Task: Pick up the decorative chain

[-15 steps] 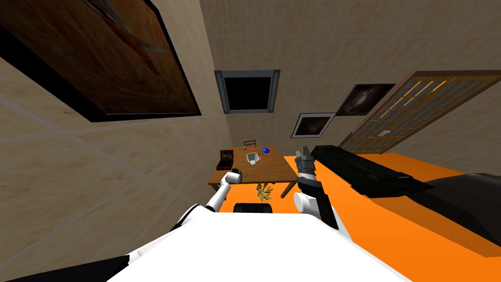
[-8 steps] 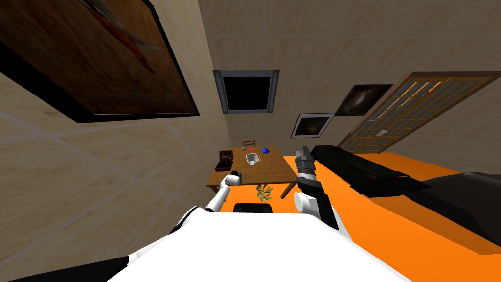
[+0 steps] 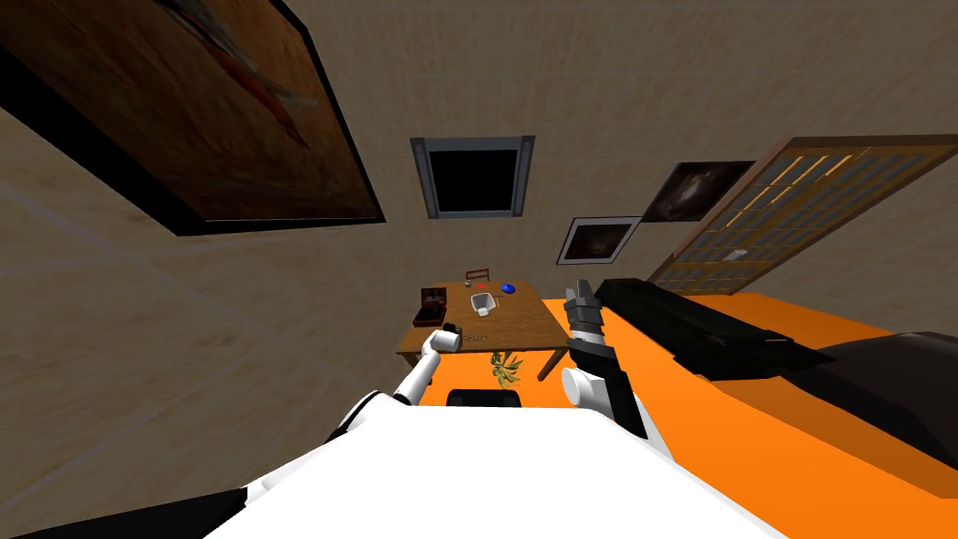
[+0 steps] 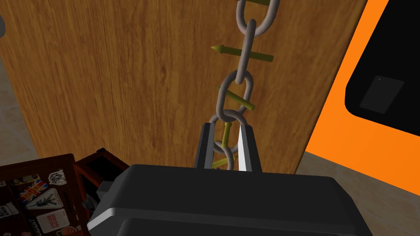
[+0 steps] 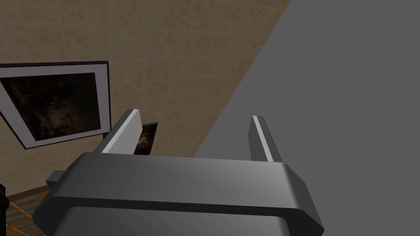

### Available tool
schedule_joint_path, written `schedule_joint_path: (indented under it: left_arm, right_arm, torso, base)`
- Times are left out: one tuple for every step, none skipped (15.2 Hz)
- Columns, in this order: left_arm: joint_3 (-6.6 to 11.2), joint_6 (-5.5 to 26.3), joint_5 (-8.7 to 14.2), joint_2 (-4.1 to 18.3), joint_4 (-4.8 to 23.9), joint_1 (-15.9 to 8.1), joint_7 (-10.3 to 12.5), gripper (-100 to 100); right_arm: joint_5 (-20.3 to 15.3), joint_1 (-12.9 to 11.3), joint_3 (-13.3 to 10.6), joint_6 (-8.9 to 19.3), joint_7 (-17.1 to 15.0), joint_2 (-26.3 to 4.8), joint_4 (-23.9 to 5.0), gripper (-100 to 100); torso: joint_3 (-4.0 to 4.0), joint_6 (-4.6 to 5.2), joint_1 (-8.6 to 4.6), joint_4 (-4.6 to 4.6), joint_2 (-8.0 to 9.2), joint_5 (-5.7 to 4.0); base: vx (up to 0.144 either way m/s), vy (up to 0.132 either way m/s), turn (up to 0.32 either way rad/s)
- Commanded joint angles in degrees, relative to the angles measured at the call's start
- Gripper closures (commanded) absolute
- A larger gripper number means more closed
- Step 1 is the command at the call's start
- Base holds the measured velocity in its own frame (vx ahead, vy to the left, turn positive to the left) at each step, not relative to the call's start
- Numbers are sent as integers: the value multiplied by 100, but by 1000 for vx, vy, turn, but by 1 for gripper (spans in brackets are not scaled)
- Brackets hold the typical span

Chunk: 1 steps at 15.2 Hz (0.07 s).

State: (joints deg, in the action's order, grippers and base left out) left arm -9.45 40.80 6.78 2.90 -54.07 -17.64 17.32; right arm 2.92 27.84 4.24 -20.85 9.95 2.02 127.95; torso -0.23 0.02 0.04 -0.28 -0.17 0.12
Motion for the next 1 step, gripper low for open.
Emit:
schedule_joint_path:
  left_arm:
    - [0, 0, 0, 0, 0, 0, 0, 100]
  right_arm:
    - [0, 0, 0, 0, 0, 0, 0, 0]
  torso:
    - [0, 0, 0, 0, 0, 0]
  base:
    - [-29, 5, 3]
